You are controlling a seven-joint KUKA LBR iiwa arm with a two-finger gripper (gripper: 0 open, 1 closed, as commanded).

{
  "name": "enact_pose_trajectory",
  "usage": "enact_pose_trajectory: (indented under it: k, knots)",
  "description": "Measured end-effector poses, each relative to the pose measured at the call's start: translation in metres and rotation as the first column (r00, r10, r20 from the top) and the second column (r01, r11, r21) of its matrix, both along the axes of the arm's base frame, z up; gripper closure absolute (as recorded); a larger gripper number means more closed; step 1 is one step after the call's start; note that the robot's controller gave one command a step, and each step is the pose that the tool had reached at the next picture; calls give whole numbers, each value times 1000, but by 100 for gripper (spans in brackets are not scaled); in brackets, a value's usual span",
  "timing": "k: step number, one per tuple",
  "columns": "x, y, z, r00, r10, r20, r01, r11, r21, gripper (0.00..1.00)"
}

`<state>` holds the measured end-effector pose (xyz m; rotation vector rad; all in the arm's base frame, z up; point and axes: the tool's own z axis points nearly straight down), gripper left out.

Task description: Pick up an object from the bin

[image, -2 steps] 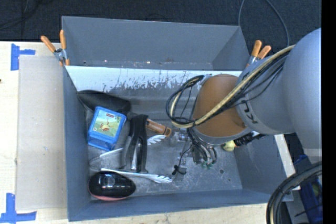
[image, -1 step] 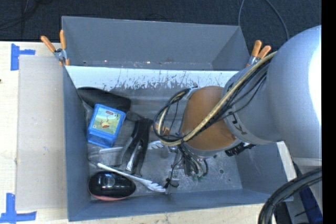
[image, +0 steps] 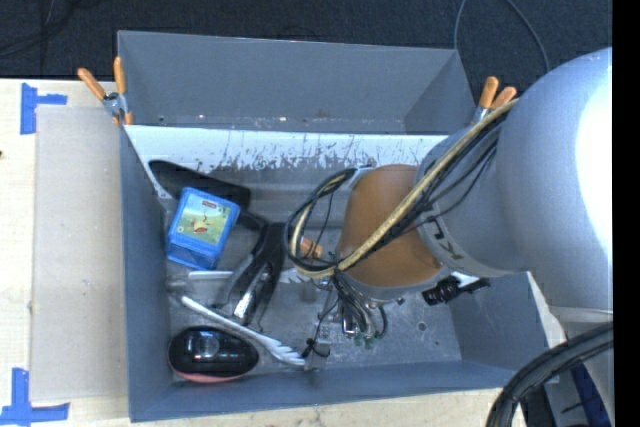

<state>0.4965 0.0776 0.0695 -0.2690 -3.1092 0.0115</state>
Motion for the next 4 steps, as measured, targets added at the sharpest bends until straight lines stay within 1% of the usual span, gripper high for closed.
enact_pose_trajectory:
  k: [1,2,3,4]
  knots:
    - [3,4,0,995,98,-3,-98,995,-27,0]
    - [-1,23,0,997,-82,0,82,996,-41,0]
    - [0,20,0,999,-49,-1,49,998,-39,0]
    - [0,22,0,997,-73,0,73,997,-37,0]
